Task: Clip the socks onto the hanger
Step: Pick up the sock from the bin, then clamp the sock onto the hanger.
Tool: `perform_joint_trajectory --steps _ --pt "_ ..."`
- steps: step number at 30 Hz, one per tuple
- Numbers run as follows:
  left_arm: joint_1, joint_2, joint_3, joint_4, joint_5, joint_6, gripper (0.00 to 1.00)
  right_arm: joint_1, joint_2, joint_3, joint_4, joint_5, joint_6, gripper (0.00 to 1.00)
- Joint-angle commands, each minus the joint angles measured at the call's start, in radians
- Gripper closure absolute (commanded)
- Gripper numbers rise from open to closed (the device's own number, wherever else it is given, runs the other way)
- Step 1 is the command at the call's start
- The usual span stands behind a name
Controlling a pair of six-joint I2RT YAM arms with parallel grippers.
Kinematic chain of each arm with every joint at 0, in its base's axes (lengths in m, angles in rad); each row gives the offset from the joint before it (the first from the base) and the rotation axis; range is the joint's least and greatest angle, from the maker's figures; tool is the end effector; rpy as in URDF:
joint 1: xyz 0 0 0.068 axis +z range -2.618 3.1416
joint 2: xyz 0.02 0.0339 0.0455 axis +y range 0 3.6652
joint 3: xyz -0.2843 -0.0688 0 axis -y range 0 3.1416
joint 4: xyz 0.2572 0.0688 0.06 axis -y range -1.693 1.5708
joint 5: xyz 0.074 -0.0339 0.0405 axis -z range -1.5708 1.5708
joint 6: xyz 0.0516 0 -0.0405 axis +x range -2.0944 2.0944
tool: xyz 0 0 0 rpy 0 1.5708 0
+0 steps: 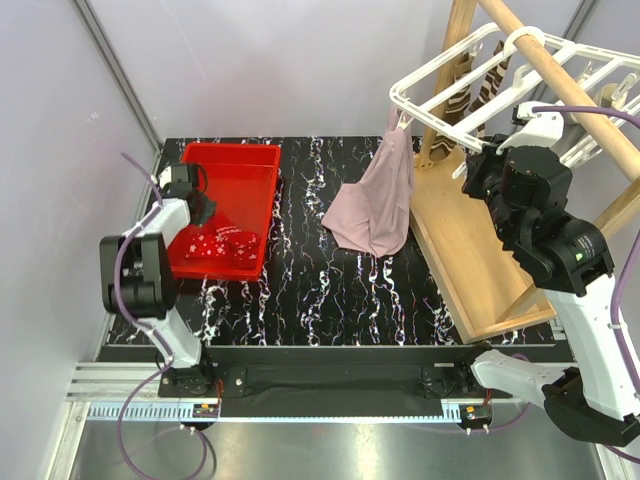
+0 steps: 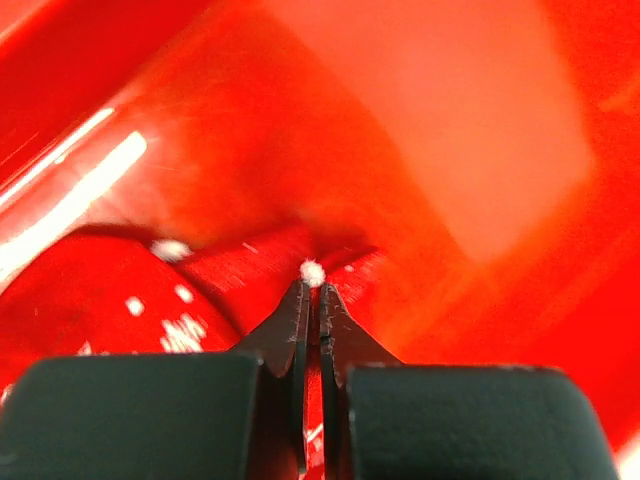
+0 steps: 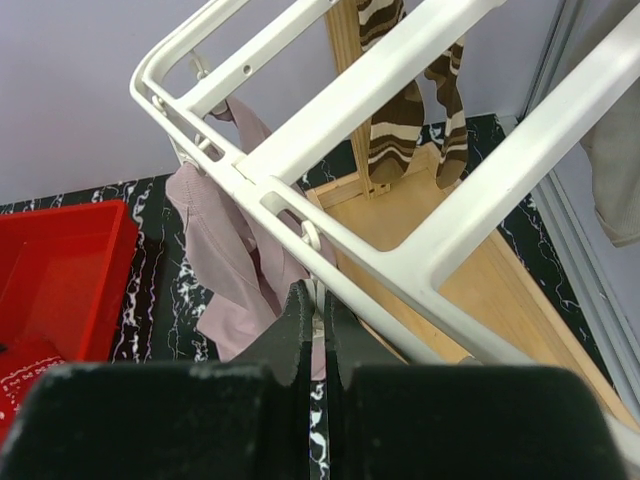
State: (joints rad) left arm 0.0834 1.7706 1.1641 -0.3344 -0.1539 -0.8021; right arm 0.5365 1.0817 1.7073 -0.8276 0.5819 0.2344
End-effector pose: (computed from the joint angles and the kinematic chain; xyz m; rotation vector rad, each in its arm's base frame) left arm 0.3935 0.0408 0.1938 -1.1269 2.2303 -0.1059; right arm 0.1645 0.0648 0.5402 0.1539 1.7326 0.0495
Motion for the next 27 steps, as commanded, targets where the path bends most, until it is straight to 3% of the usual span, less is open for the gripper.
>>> perform_joint_trajectory --steps 1,4,7,10,13,16,23,27 --pt "-0.075 -0.218 0.026 0.106 0.005 0.182 1.0 -0.003 0.004 0.023 -0.053 -0.047 0.02 1.0" --pt "-0.178 -0.396 -0.004 0.17 -0.021 0.273 1.0 -0.001 0.009 0.04 -0.071 -0.057 0.028 1.0" --pt "-0.266 -0.545 -0.033 0.257 0.081 0.319 1.0 -0.003 0.017 0.061 -0.091 -0.068 0.039 1.0" --pt "-0.361 -0.644 -0.064 0.369 0.34 0.342 1.0 -0.001 0.02 0.063 -0.093 -0.076 0.052 1.0" --pt "-0.468 -0.684 -0.078 0.474 0.469 0.388 1.0 -0.001 0.03 0.075 -0.099 -0.105 0.066 1.0" --pt "-0.565 -0.665 -0.043 0.532 0.728 0.417 1.0 -0.001 0.035 0.078 -0.085 -0.165 0.065 1.0" --pt "-0.731 -0.498 0.089 0.583 0.936 0.472 1.0 -0.001 0.021 0.072 -0.07 -0.241 0.056 1.0" --pt "-0.777 -0.343 0.178 0.774 1.005 0.385 1.0 -0.003 0.011 0.072 -0.062 -0.278 0.056 1.0"
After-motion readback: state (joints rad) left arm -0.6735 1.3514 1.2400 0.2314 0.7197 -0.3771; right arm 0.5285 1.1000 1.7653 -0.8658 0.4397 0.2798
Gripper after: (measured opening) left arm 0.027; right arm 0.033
